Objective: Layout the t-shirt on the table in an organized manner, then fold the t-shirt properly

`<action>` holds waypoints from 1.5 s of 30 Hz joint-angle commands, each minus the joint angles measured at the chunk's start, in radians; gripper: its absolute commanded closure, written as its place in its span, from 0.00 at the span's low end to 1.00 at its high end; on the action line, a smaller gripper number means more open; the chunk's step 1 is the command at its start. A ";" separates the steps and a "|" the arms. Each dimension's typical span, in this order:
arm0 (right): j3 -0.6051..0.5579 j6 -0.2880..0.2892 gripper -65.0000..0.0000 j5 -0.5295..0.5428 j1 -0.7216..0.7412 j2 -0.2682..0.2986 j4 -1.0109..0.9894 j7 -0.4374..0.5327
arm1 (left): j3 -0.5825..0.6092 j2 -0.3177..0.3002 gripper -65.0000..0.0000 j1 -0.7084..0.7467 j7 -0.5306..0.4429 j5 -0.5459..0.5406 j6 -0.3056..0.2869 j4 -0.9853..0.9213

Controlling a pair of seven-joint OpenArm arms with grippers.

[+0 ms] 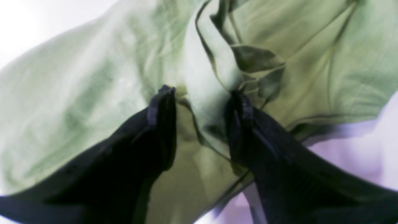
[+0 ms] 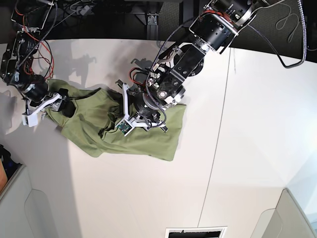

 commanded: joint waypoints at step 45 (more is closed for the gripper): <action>-0.007 0.008 1.00 -0.098 0.053 0.072 0.013 0.052 | -0.285 -0.179 0.46 -0.029 0.289 -0.760 -0.443 0.166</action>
